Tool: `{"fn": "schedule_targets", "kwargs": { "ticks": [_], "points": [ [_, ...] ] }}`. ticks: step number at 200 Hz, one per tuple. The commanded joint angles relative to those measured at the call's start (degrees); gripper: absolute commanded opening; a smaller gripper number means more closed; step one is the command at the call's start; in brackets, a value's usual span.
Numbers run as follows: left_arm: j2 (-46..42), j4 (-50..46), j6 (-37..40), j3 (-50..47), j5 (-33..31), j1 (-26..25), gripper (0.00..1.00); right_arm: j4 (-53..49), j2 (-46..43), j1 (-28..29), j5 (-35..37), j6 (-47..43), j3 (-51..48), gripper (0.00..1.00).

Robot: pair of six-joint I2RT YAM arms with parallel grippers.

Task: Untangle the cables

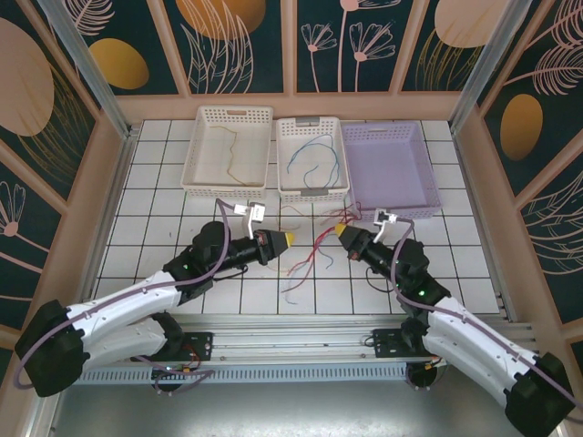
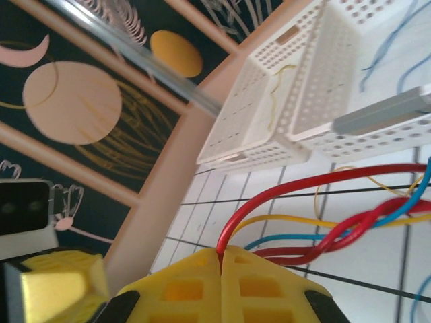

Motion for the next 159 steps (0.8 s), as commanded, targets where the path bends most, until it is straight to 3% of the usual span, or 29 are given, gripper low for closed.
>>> {"fn": "schedule_targets", "kwargs": {
  "ticks": [1, 27, 55, 82, 100, 159],
  "points": [
    [-2.00, -9.17, 5.20, 3.03, -5.68, 0.84, 0.00, -4.56, -3.21, -2.77, -0.92, 0.06, -1.39, 0.00],
    [-3.81, -12.88, 7.24, 4.15, -6.55, 2.53, 0.00, -6.72, -6.12, -5.43, -3.53, 0.35, -2.40, 0.00],
    [-1.14, -6.75, 5.85, 2.55, 2.34, 2.67, 0.00, -3.96, -5.71, -5.60, -7.08, 0.63, -3.35, 0.00],
    [3.27, 6.30, 1.69, -0.93, 12.26, 2.29, 0.37, -0.66, -3.56, -5.51, -10.00, 0.56, -2.74, 0.00],
    [6.69, 10.60, 1.15, -1.07, 15.18, 0.21, 0.52, 1.72, -1.05, -5.47, -12.27, 0.27, -2.08, 0.00],
    [16.03, 12.14, 3.09, 3.40, 17.88, -4.55, 0.57, 5.19, 6.30, -2.28, -13.45, -0.51, 1.51, 0.00]
  ]
}}
